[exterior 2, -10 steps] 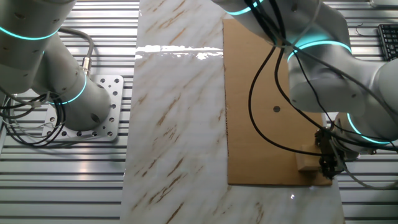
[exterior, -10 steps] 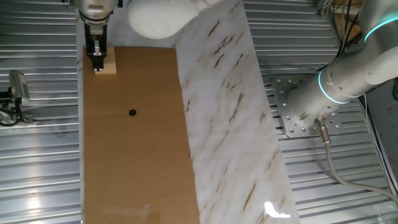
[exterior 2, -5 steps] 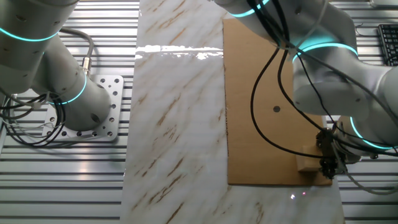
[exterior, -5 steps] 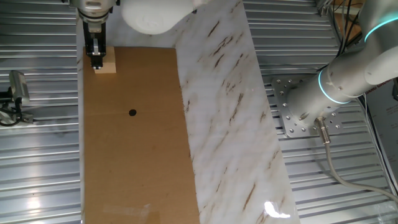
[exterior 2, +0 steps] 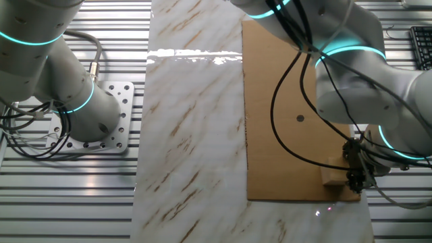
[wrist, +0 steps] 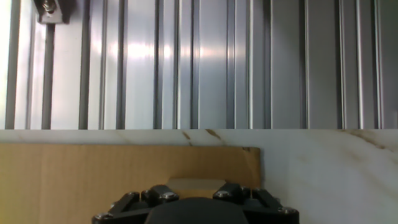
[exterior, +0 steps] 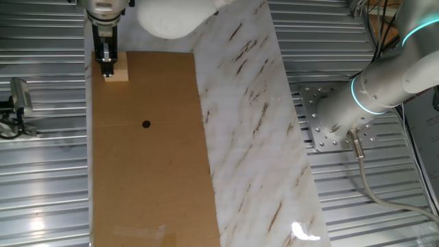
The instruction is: Hold a small block with the gripper and sweep it from left to right on the table
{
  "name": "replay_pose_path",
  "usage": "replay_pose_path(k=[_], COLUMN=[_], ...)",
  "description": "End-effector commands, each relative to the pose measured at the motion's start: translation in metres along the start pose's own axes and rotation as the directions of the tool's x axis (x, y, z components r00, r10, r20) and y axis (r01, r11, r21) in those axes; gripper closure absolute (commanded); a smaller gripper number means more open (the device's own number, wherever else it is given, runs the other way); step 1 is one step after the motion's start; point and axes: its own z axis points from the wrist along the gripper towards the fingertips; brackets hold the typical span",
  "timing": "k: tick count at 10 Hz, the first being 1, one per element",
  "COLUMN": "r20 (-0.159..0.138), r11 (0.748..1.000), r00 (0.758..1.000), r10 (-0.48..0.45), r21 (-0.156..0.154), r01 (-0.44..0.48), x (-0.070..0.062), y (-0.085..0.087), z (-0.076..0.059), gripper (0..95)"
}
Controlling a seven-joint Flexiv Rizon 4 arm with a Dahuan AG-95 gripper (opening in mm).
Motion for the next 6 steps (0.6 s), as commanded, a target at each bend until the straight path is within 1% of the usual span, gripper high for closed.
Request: replay_pose_path(k=[1,3,4,5,6], r20=[0.002,0.004,0.002,0.000,0.007], r11=[1.000,1.000,1.000,0.999,0.997], r00=[1.000,1.000,1.000,1.000,0.999], r10=[0.009,0.003,0.015,0.029,0.051], r21=[-0.001,0.019,0.001,-0.024,-0.052], r01=[-0.009,-0.003,-0.015,-0.029,-0.051], x=[-0.0001,-0.0006,-0.0008,-0.0011,-0.0015], y=[0.0021,0.0035,0.0041,0.0048,0.0059], z=[0.0016,0.0018,0.0015,0.0012,0.0008], gripper=[95.0,95.0,95.0,95.0,95.0])
